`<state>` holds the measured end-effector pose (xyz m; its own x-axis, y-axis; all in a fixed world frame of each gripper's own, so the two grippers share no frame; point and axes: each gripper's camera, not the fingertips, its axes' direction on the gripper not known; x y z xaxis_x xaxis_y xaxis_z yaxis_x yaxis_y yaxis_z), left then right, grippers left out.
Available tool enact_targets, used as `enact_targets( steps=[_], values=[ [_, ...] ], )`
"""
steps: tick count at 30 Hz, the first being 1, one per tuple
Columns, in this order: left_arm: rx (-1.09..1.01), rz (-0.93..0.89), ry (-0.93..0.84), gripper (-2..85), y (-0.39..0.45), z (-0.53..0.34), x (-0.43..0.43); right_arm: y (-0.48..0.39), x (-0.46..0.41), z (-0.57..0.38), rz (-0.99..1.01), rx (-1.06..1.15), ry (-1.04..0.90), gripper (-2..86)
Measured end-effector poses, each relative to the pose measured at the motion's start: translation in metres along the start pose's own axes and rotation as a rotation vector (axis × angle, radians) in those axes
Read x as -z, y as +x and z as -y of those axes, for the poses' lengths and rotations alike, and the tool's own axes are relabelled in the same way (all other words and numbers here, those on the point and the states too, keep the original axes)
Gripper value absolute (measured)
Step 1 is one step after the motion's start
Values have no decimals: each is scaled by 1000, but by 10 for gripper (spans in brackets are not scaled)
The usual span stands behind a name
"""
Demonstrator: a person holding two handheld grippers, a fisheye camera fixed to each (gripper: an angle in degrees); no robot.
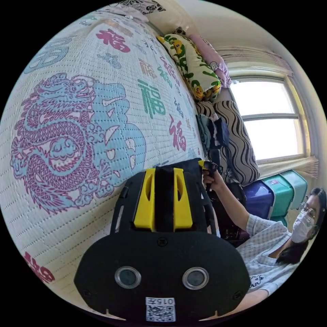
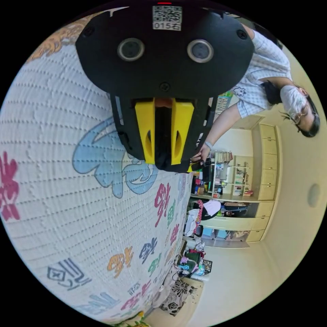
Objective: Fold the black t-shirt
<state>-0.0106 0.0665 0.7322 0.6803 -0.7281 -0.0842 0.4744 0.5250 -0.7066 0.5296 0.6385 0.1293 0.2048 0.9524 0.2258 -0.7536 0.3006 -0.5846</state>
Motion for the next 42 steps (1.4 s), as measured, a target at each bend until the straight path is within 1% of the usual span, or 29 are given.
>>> enact_targets(
  steps=[2, 4, 7, 9, 12, 14, 16, 18, 21, 22, 24, 27, 32, 33, 35, 38, 39, 40, 42],
  values=[
    [-34, -3, -5, 39, 0, 2, 0, -4, -2, 2, -27, 10, -20, 60],
    [-103, 34, -8, 20, 10, 9, 4, -15, -3, 4, -88, 54, -49, 55],
    [-176, 64, 15, 9, 30, 26, 14, -41, -2, 10, -177, 135, -84, 51],
    [-234, 69, 62, 6, 47, 35, 25, -64, 3, 15, -217, 187, -51, 50],
    [-354, 54, 135, 3, 82, 37, 42, -95, 18, 14, -196, 273, 46, 49],
    [-445, 70, 135, 2, 103, 24, 47, -114, 22, 6, -180, 335, 56, 48],
    [-577, 60, 133, 1, 125, -12, 51, -132, 21, -10, -181, 412, 23, 47],
    [-650, 38, 126, 1, 134, -48, 50, -152, 16, -44, -169, 517, -27, 47],
    [-718, 28, 84, 1, 142, -112, 36, -168, 0, -96, -169, 606, -97, 47],
    [-727, 41, 53, 0, 143, -135, 27, -171, -6, -107, -181, 625, -116, 47],
    [-714, 66, -16, -1, 140, -164, 9, -176, -32, -147, -265, 670, -204, 47],
    [-666, 125, -105, -3, 129, -198, -18, -168, -70, -180, -357, 668, -316, 47],
    [-561, 169, -180, -5, 111, -224, -47, -150, -117, -199, -475, 625, -426, 48],
    [-544, 202, -211, -5, 110, -227, -54, -149, -123, -201, -501, 623, -437, 49],
    [-552, 231, -255, -5, 117, -231, -61, -152, -126, -202, -512, 616, -443, 56],
    [-562, 204, -197, -6, 139, -228, -52, -157, -121, -200, -489, 570, -489, 68],
    [-561, 208, -140, -7, 148, -224, -47, -160, -114, -200, -461, 554, -466, 70],
    [-565, 226, -89, -8, 155, -221, -47, -163, -109, -200, -445, 551, -439, 70],
    [-572, 232, -70, -8, 161, -215, -59, -175, -94, -198, -400, 555, -277, 68]
  ],
)
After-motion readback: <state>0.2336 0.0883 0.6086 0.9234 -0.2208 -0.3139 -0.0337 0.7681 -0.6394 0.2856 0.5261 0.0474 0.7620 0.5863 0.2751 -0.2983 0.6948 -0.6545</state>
